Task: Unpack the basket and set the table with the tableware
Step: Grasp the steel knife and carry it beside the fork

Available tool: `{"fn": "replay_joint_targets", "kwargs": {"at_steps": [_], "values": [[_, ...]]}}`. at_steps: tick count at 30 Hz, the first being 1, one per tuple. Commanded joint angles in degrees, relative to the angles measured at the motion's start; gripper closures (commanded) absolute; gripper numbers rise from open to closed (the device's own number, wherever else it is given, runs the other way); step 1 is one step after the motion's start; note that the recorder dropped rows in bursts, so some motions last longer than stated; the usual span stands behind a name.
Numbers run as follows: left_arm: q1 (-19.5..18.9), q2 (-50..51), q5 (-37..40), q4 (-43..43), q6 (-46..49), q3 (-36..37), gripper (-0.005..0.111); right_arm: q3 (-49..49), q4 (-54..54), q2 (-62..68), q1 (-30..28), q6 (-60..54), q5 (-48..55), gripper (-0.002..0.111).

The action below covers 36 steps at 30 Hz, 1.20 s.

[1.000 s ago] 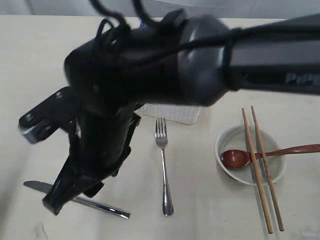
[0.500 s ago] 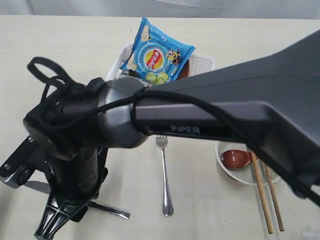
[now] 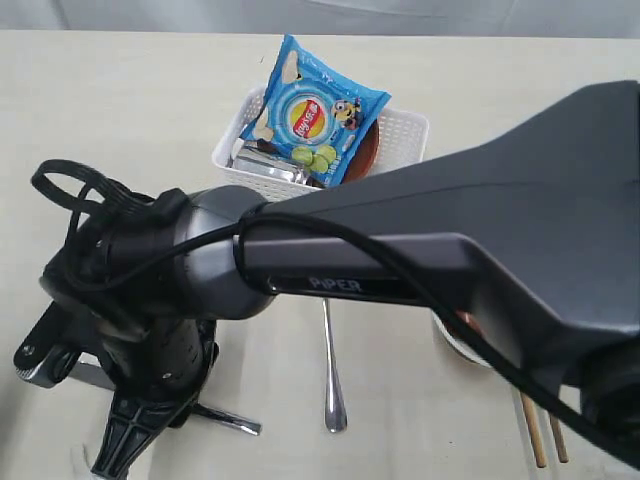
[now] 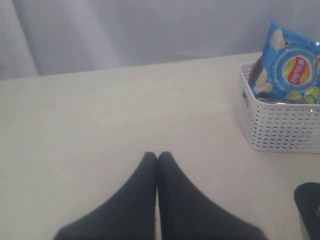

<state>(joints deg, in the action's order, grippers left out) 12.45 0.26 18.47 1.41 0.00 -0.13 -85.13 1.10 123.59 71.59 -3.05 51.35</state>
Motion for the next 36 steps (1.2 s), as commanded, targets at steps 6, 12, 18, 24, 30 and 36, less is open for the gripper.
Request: {"fn": "replay_joint_targets", "kwargs": {"at_steps": [6,12,18,24,30,36], "values": [[0.2,-0.3,-0.1,-0.2,0.0,0.1,0.107,0.3,-4.9,0.8,-0.1,13.1,4.1,0.109],[0.2,-0.3,-0.1,-0.2,0.0,0.1,0.107,1.1,-14.4,-5.6,-1.9,33.9,9.4,0.109],[0.2,-0.3,-0.1,-0.2,0.0,0.1,0.107,10.1,-10.6,-12.7,-8.8,41.9,4.2,0.109],[0.2,-0.3,-0.1,-0.2,0.0,0.1,0.107,19.5,-3.5,-18.9,-9.8,44.9,-7.3,0.109],[0.2,-0.3,-0.1,-0.2,0.0,0.1,0.107,26.4,-3.2,-20.0,-10.1,54.0,-14.8,0.109],[0.2,-0.3,-0.1,-0.2,0.0,0.1,0.107,28.2,-3.1,-19.9,-10.1,54.9,-18.2,0.109]]}}
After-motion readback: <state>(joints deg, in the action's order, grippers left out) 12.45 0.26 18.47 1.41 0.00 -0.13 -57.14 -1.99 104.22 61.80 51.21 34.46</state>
